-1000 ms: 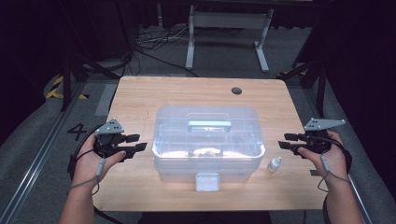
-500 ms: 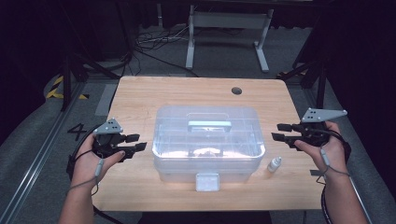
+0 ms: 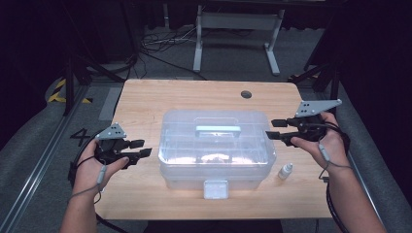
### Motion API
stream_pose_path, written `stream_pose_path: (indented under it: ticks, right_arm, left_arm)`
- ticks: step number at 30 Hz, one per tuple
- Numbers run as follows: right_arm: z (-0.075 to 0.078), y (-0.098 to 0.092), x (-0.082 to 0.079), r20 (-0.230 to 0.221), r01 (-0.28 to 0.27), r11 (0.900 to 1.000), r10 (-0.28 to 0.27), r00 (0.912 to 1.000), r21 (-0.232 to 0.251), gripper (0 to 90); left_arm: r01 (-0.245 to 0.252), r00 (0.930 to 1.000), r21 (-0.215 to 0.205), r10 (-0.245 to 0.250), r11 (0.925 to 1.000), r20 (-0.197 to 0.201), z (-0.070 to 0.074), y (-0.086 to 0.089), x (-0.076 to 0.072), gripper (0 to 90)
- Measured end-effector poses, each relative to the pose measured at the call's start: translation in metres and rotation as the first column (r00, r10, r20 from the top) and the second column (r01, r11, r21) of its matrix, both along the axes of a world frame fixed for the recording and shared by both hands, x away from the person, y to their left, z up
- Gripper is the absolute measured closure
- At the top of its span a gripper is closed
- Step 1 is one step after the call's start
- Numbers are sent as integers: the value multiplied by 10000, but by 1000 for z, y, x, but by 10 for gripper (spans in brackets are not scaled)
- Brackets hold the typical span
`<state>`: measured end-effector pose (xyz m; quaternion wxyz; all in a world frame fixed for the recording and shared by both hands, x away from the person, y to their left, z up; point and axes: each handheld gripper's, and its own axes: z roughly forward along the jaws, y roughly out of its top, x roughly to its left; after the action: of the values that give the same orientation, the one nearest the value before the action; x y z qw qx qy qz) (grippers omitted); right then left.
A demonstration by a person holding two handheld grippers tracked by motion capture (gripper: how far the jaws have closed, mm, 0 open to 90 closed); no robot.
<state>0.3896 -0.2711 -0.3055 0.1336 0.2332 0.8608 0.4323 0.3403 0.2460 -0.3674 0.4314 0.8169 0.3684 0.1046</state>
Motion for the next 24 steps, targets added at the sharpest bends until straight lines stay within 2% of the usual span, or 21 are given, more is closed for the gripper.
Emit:
stream_pose_path:
  ticks: [6,10,17,24]
  right_arm:
    - [6,18,2,49,-475,9989,475,9989,-13,504]
    - [10,33,3,130,-893,9957,897,9959,-241,487]
    - [15,62,7,184,-1578,9860,1590,9871,-529,474]
    - [12,81,12,142,-1939,9771,1959,9805,-879,468]
  left_arm:
    - [-15,10000,-2,15,10000,-39,-1,0,0,541]
    - [3,10000,-34,-4,10000,-72,-1,1,0,540]
    - [-34,10000,-75,34,10000,-48,0,2,0,538]
    - [1,10000,-76,-1,10000,-33,0,3,-1,539]
